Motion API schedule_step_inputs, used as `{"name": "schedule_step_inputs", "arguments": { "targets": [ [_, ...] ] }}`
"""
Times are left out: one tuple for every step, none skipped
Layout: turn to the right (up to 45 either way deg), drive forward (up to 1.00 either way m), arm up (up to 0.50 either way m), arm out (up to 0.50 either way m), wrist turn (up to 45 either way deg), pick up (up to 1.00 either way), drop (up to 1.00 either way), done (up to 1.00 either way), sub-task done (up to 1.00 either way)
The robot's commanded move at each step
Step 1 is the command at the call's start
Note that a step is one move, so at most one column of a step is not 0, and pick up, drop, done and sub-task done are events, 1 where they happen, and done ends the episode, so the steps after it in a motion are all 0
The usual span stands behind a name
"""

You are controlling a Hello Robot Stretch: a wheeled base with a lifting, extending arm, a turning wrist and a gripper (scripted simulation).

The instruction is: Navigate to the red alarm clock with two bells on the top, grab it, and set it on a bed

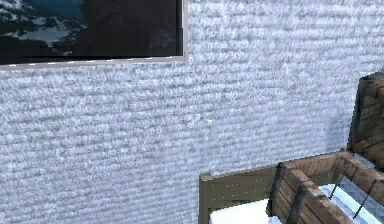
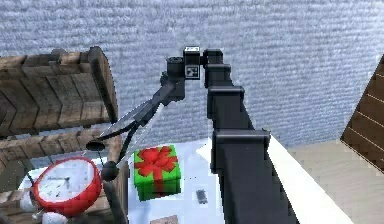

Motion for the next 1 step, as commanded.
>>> {"name": "schedule_step_inputs", "arguments": {
  "targets": [
    [0.0,0.0,0.0,0.0,45.0,0.0,0.0,0.0,0.0]
  ]
}}
